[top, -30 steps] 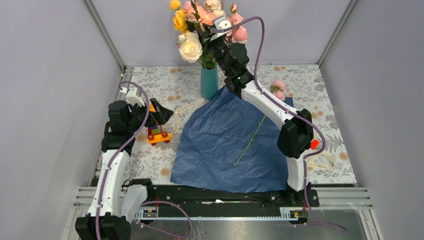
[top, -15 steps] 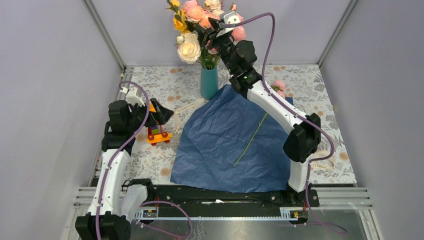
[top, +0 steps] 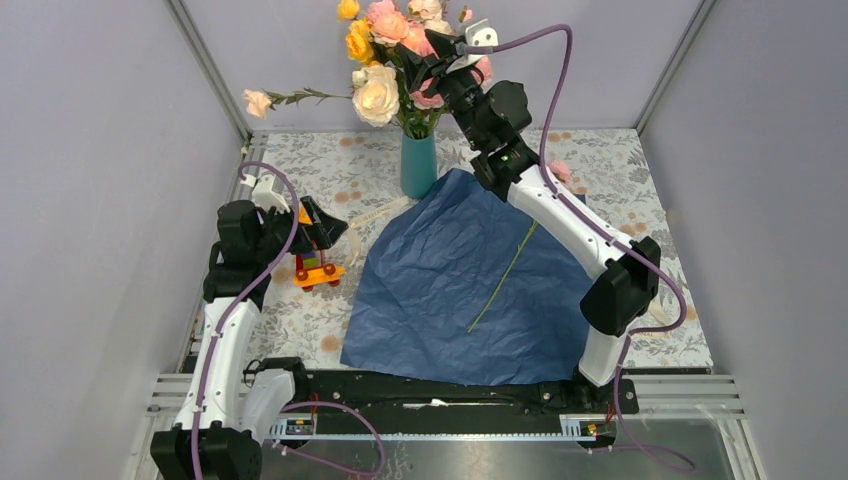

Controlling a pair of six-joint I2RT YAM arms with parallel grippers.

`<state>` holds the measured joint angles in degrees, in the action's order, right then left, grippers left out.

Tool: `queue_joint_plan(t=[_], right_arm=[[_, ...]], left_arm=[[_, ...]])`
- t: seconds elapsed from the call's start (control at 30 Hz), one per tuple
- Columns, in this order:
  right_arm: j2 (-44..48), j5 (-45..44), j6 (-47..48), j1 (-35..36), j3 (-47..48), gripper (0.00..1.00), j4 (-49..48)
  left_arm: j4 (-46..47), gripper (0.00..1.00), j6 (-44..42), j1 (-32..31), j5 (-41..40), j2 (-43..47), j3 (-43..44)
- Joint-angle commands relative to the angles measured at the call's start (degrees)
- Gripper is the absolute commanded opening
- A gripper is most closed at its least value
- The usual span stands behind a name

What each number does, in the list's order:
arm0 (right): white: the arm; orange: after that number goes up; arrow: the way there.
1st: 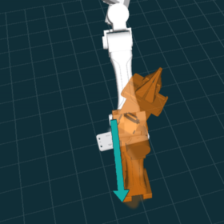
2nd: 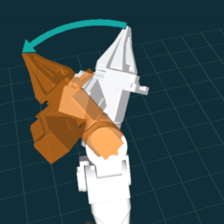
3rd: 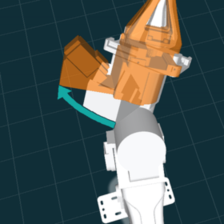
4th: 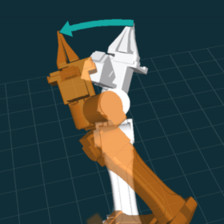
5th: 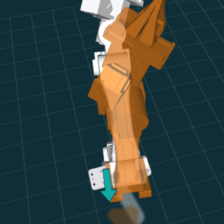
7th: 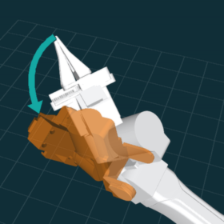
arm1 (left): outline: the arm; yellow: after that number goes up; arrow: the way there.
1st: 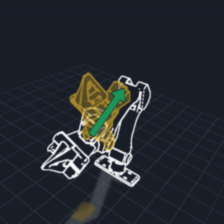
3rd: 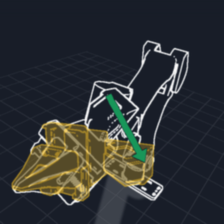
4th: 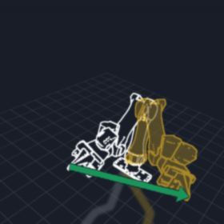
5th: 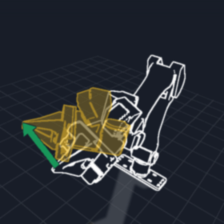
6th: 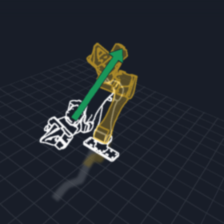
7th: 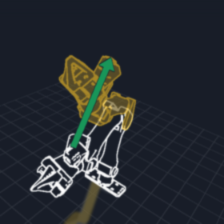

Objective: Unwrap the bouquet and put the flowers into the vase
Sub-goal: Insert the fake flower into the vase, then pick up the fake flower from the wrapping paper.

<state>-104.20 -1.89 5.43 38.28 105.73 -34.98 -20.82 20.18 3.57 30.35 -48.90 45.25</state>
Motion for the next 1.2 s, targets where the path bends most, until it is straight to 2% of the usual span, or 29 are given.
queue_joint_plan(t=[0.0, 0.37, 0.77, 0.97, 1.17], right_arm=[[3.6, 0.5, -0.5, -0.2, -1.5, 0.63, -1.2], [7.7, -1.0, 0.7, -0.3, -5.5, 0.68, -1.0], [14.5, -5.7, 2.3, -0.3, -10.2, 0.76, 5.4], [22.0, -11.7, -1.2, -0.2, -13.0, 0.79, 18.5], [33.2, -18.5, -7.8, -1.4, -17.9, 0.81, 40.0]], left_arm=[[3.4, 0.95, 0.4, 0.5, 1.8, 0.1, -0.3], [3.6, 0.95, 0.4, 0.5, 1.7, 0.2, -0.4], [4.0, 0.95, 0.4, 0.7, 0.1, 1.4, -0.7], [4.9, 0.95, 0.0, 0.9, -3.0, 4.8, -1.5], [0.4, 0.95, -3.4, 0.9, -6.4, 6.7, 0.2]])
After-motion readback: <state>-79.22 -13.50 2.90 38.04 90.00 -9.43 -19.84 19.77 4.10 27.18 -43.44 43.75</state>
